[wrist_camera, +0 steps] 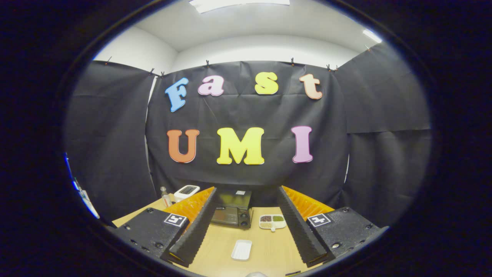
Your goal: Open the toaster oven, put the food inside, and close the toaster oven door.
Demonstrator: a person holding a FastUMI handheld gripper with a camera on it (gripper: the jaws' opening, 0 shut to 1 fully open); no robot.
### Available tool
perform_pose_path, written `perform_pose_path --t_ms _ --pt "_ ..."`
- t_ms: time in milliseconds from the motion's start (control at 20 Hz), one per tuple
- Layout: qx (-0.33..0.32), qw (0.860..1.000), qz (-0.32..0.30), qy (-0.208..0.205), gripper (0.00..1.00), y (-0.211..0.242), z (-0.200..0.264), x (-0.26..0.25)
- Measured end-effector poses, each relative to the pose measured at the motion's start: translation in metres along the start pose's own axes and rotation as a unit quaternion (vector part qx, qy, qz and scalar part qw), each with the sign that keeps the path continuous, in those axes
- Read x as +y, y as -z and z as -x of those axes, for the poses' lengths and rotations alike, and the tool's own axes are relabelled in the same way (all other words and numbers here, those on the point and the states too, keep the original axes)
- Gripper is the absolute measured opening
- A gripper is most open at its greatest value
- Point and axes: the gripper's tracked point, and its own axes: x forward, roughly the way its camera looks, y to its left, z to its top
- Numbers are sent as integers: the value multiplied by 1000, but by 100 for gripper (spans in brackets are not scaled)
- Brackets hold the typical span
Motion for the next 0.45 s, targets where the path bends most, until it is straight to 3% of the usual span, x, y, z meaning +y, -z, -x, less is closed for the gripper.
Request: perform_pose_path --t_ms 450 --pt "9 1000 11 -2 99 7 3 4"
